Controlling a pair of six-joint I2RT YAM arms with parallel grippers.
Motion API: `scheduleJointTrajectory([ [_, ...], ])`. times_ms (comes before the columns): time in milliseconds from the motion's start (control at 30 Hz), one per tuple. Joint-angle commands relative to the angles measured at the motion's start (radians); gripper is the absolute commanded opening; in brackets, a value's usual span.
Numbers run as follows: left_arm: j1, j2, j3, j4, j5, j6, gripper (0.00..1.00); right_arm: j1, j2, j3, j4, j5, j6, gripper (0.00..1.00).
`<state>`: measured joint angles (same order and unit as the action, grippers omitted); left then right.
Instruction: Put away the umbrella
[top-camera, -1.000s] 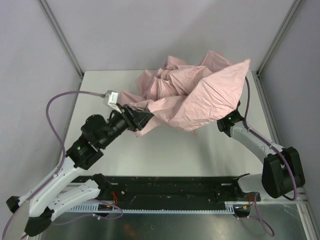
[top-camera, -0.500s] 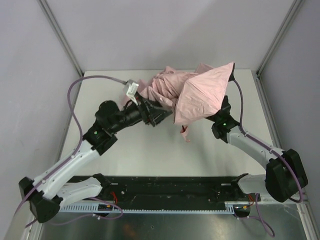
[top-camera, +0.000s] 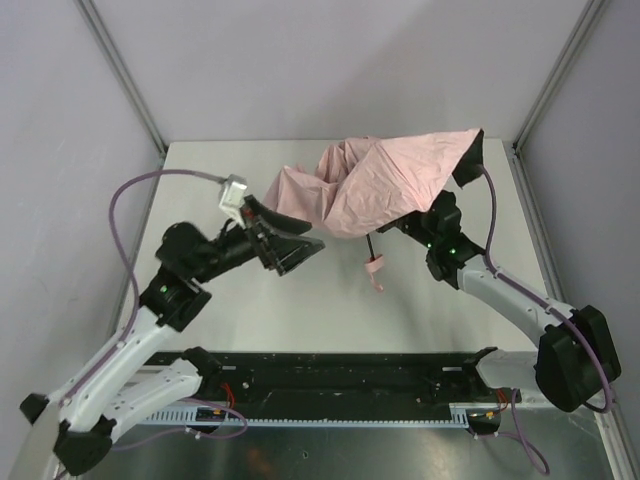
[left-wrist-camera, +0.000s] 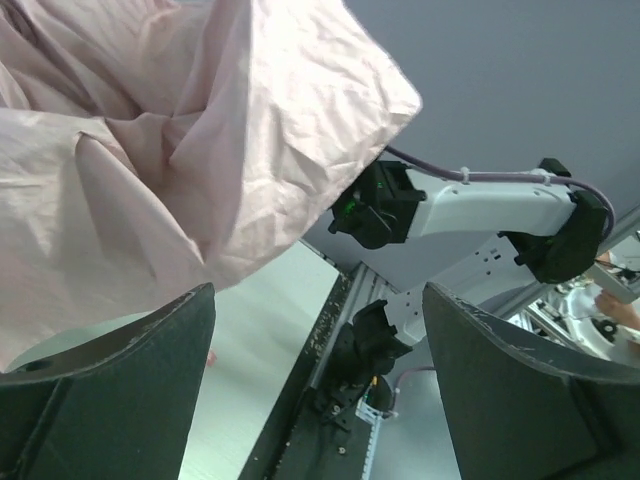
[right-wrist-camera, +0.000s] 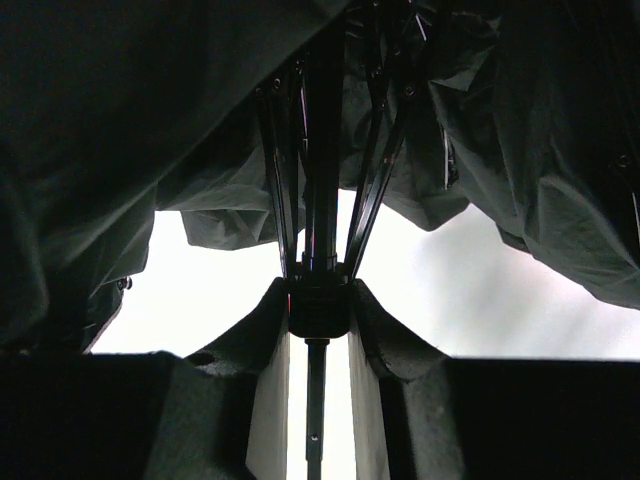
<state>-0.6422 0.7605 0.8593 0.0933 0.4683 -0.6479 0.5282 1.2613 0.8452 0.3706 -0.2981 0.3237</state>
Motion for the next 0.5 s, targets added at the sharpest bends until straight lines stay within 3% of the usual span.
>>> scheduleJointTrajectory([
  [0,0.009,0.144,0.068,-0.021,0.070,-0.097,0.88,0.037,-0.063,0.013,0.058,0.108,0.001,0.00],
  [100,0.000,0.232,0.109,-0.014,0.076,-0.121,0.86,0.062,-0.073,0.012,0.046,0.152,-0.025,0.00],
  [200,-0.008,0.288,0.136,-0.010,0.058,-0.121,0.76,0.073,-0.077,0.012,0.033,0.175,-0.044,0.00],
  [233,-0.008,0.300,0.140,-0.011,0.047,-0.115,0.70,0.074,-0.077,0.012,0.028,0.180,-0.047,0.00],
  [367,0.008,0.293,0.130,-0.030,0.074,-0.053,0.13,0.057,-0.085,0.012,0.014,0.129,-0.095,0.00],
  [467,0.036,0.236,0.081,-0.037,0.215,0.027,0.02,-0.027,-0.078,0.011,0.005,-0.046,-0.145,0.00],
])
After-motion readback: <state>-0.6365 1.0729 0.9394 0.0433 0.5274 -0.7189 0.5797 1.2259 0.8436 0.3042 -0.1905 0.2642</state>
